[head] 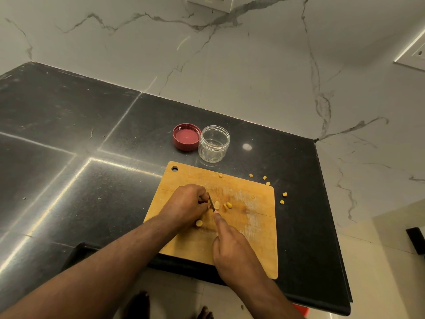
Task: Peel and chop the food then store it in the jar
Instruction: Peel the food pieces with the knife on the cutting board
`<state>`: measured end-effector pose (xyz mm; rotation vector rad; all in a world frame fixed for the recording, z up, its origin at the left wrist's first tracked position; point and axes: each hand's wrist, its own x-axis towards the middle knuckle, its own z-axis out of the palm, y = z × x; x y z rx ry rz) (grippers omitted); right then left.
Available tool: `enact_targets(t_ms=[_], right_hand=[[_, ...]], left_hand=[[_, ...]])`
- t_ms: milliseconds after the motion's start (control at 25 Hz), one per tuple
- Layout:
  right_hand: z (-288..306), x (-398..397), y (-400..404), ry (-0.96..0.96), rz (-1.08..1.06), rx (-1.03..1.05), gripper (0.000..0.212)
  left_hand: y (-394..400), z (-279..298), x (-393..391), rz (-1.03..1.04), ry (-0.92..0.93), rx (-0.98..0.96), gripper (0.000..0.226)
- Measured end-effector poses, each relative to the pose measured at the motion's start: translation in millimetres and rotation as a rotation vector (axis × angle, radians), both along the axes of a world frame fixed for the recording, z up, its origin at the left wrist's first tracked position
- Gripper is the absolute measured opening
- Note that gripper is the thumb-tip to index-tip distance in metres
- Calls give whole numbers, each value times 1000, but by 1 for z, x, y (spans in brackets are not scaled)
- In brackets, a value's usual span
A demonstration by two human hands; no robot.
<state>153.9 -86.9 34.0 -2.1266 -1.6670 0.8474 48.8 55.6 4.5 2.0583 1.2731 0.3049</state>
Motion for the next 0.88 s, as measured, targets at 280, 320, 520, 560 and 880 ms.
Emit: enact_targets(t_ms=[280, 320, 520, 560, 880], right_hand=[[-5, 0, 5, 3, 10, -7, 54], [-6, 0, 8, 5, 10, -20, 54], [-8, -4, -6, 16, -11, -18, 57], [-9, -6, -14, 27, -13, -17, 58], [2, 2, -44, 156, -95, 6, 56]], left_hand=[[0, -2, -1, 23, -20, 6, 5], [0, -1, -1, 18, -18, 2, 6], [1, -1, -2, 31, -30, -23, 4], [1, -1, -2, 34, -33, -31, 4], [2, 0, -3, 34, -26, -88, 12]])
